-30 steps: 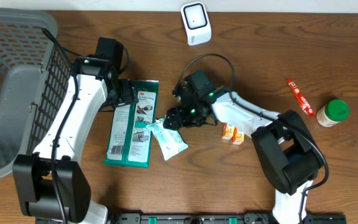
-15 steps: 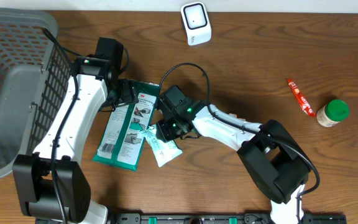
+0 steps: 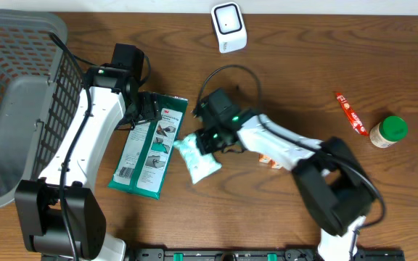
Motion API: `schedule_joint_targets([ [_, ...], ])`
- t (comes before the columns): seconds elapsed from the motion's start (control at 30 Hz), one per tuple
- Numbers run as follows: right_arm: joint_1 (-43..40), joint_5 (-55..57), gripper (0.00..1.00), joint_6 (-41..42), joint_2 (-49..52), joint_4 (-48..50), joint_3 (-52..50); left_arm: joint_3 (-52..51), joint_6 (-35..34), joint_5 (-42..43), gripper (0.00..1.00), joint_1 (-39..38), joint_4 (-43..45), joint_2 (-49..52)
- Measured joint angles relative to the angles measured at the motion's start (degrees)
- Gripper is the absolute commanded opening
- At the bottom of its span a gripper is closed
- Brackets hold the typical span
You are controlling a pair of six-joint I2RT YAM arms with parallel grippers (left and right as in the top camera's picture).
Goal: Scan the item barcode
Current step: 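Grasp the pale green wipes pouch with the right gripper and lift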
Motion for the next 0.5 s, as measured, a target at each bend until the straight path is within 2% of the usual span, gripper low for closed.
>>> schedule_joint_targets([
  [0.23,0.8,8.6,0.01,1.0,-8.8,6.8,-0.1,0.0,0.0,0.0,0.87,0.0,0.0,0.0],
  [0.5,6.7,15.3,0.01,5.6,-1.9,14.3,-0.1,0.0,0.0,0.0,0.87,0.0,0.0,0.0],
])
